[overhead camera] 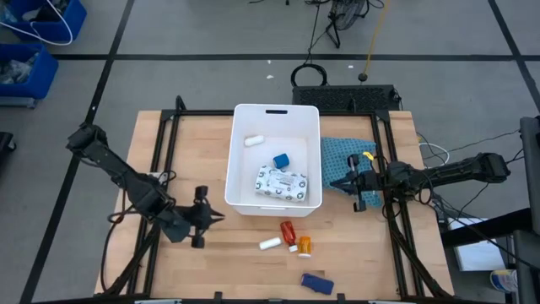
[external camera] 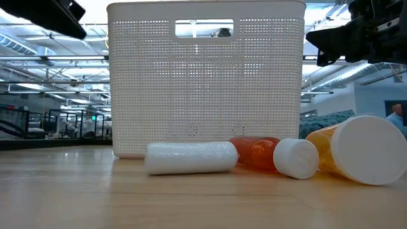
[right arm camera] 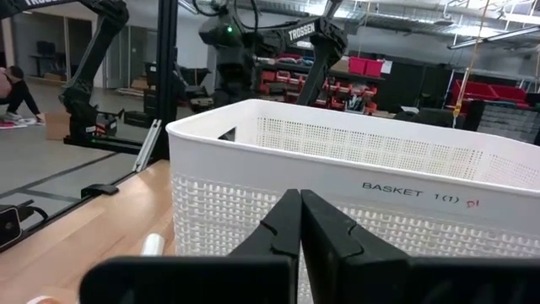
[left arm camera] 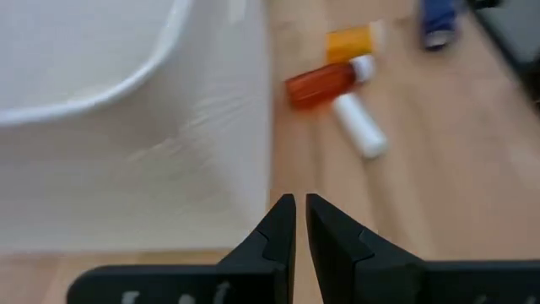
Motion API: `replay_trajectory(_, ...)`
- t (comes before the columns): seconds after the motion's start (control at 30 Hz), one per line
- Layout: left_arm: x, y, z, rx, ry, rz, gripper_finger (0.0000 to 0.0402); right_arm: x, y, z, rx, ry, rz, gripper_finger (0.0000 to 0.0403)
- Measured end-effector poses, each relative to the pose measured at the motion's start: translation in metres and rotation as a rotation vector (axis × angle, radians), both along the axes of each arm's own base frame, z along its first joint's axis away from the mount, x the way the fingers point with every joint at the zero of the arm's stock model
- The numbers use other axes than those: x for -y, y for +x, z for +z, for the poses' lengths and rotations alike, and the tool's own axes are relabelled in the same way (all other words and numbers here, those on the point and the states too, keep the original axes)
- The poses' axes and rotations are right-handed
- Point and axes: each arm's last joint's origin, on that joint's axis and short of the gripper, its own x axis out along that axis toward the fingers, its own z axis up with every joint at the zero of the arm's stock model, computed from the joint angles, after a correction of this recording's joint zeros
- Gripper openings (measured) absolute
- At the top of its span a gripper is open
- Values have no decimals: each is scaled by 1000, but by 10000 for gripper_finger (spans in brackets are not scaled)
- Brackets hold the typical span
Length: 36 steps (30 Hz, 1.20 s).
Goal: Pick & place medical supplies in basket/bin
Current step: Adjust the white bin, then put the white rolled gauze into the white bin
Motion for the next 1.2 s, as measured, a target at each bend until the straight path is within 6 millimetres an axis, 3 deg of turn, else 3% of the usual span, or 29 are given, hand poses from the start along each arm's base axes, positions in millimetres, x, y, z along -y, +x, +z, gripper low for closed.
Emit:
replay_trajectory(0.33, -19, 7, -3, -9, 23, 162, 37, 0, 0, -1, -12, 11, 3, 0)
replay_trajectory(0.8, -32, 23, 2, 2, 11, 98, 37, 0, 0, -1, -13, 11, 2, 0)
replay_trajectory(1.2, -15, 5, 5, -10, 3, -5, 37, 0, 0, -1, -11, 7, 2, 0)
